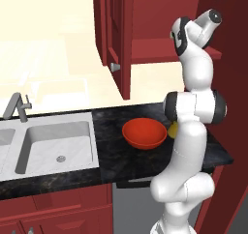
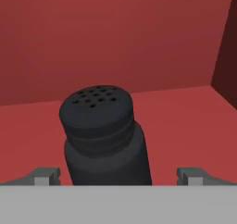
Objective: Retrieve the bottle and the shaker from the cabinet and place them next to the mixing bowl on the counter. Then add garlic from the fridge to the mixing bowl.
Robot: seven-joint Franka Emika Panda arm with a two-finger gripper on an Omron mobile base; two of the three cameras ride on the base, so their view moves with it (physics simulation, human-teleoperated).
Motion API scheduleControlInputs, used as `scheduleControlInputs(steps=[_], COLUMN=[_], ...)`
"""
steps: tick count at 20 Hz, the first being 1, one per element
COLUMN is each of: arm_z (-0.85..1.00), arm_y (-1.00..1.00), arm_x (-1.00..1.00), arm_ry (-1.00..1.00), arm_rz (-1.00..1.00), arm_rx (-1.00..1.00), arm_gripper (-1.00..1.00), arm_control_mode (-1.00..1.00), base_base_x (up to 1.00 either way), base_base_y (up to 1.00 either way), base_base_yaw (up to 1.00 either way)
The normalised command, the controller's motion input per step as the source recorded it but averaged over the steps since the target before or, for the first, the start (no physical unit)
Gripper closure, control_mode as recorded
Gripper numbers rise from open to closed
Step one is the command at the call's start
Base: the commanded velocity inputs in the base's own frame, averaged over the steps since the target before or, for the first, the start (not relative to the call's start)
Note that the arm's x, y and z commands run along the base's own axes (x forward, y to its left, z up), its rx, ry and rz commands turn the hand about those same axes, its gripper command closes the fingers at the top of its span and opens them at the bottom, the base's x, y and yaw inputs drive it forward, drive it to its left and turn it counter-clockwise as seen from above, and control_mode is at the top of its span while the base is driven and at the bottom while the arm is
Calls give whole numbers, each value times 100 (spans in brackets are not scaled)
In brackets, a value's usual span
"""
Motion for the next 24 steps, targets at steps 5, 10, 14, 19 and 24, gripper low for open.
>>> scheduleControlInputs(steps=[5,10,14,19,24], arm_z=[-2,0,0,0,-2], arm_y=[0,0,0,8,71], arm_x=[11,0,0,-84,-100], arm_ry=[0,0,0,-9,-17], arm_rz=[3,0,0,6,11], arm_rx=[0,0,0,0,-2], arm_gripper=[100,100,100,100,100], arm_control_mode=[-100,-100,-100,-100,-100], base_base_x=[0,0,0,0,0], base_base_y=[0,0,0,0,0], base_base_yaw=[0,0,0,0,0])
